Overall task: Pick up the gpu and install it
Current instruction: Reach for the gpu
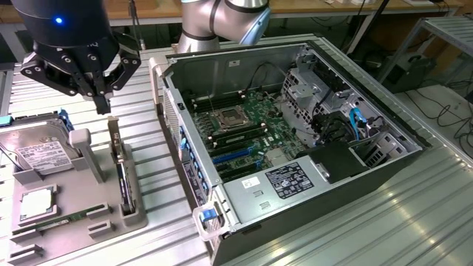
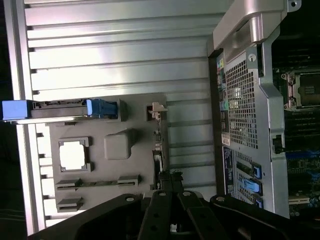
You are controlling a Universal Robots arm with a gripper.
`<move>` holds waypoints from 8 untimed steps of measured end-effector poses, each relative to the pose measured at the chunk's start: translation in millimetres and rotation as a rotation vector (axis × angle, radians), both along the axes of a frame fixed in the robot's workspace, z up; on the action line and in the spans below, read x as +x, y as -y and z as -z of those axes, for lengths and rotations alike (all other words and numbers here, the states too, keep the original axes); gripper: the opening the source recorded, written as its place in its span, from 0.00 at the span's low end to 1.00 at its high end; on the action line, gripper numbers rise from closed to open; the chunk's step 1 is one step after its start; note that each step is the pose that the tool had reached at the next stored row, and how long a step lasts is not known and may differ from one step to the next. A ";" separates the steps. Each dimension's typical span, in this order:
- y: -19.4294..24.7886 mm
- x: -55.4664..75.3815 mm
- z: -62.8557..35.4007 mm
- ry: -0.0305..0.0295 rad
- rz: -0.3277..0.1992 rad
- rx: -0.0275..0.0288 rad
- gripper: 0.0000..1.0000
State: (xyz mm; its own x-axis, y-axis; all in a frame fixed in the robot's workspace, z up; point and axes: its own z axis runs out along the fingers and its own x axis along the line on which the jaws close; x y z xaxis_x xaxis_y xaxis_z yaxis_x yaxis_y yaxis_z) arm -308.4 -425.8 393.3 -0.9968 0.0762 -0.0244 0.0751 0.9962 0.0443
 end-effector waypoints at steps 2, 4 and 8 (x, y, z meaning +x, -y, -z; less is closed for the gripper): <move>0.8 -3.7 0.1 0.0001 0.000 0.0000 0.11; 1.7 -8.2 0.1 0.0001 0.000 0.0001 0.11; 3.0 -15.2 0.1 0.0001 0.000 0.0001 0.11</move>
State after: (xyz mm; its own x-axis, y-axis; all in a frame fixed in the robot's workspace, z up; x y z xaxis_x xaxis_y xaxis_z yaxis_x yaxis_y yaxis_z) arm -323.6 -428.7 393.2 -0.9968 0.0763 -0.0245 0.0752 0.9962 0.0444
